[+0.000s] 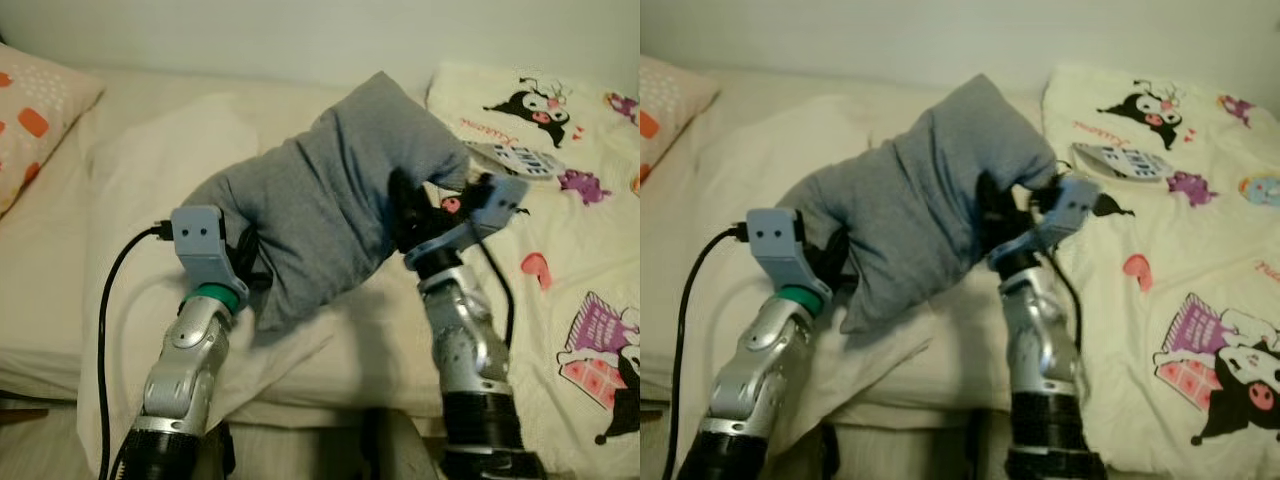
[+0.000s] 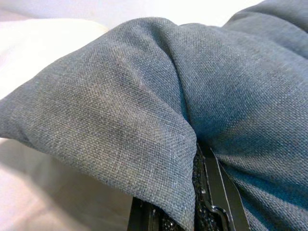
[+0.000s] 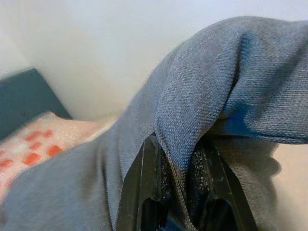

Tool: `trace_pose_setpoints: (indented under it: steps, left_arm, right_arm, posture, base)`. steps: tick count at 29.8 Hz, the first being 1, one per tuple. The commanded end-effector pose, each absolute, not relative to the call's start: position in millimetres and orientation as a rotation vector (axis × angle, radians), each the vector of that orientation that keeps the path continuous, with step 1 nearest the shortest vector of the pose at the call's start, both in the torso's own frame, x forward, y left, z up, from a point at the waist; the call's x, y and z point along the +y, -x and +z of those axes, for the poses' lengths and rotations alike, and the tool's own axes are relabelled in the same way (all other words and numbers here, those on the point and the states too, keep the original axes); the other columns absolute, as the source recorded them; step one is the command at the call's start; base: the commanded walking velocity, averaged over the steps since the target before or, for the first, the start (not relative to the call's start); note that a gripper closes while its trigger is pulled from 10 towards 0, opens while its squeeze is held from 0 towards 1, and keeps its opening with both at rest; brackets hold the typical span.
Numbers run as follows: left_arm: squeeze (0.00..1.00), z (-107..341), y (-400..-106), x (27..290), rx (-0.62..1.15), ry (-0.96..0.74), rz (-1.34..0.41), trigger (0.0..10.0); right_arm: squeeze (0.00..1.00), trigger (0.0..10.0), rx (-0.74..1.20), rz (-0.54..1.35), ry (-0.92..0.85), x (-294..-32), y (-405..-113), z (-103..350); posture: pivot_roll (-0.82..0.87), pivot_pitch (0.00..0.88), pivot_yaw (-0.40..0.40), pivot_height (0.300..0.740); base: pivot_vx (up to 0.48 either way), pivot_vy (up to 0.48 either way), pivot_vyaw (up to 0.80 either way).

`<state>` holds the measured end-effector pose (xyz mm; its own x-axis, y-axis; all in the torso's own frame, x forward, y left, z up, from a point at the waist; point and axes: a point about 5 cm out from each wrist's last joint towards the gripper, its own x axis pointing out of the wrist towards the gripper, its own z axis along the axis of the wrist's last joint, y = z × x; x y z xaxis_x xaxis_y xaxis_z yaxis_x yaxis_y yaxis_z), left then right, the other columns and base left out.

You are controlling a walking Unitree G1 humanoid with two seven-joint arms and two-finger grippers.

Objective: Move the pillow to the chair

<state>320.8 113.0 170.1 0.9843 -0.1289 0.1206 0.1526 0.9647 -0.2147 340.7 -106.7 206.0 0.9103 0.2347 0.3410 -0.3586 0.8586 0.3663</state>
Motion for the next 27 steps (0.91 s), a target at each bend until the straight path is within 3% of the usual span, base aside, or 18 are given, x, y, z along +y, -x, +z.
trace_pose_setpoints:
  steps: [1, 9, 14, 27]
  left_arm:
    - [0.0, 189, -319, 89, -0.172, 0.23, -0.237, 10.0]
    - [0.0, 171, -321, 106, -0.095, 0.145, -0.122, 10.0]
    - [0.0, 168, -316, 106, -0.108, 0.073, -0.116, 10.0]
    - [0.0, 162, -311, 98, -0.135, -0.023, -0.144, 10.0]
  right_arm:
    - [0.0, 10.0, -0.203, 0.424, -0.413, -73, -336, 194]
    - [0.0, 10.0, -0.045, 0.328, -0.297, -86, -324, 170]
    - [0.0, 10.0, -0.032, 0.3, -0.201, -90, -317, 163]
    - [0.0, 10.0, -0.014, 0.314, -0.168, -88, -309, 156]
  posture:
    - [0.0, 0.011, 0.008, 0.596]
    - [0.0, 0.0, 0.005, 0.596]
    - [-0.01, 0.0, -0.002, 0.596]
    - [0.0, 0.0, -0.013, 0.61]
  base:
    - [0.0, 0.0, 0.0]
    - [0.0, 0.0, 0.0]
    - [0.0, 0.0, 0.0]
    - [0.0, 0.0, 0.0]
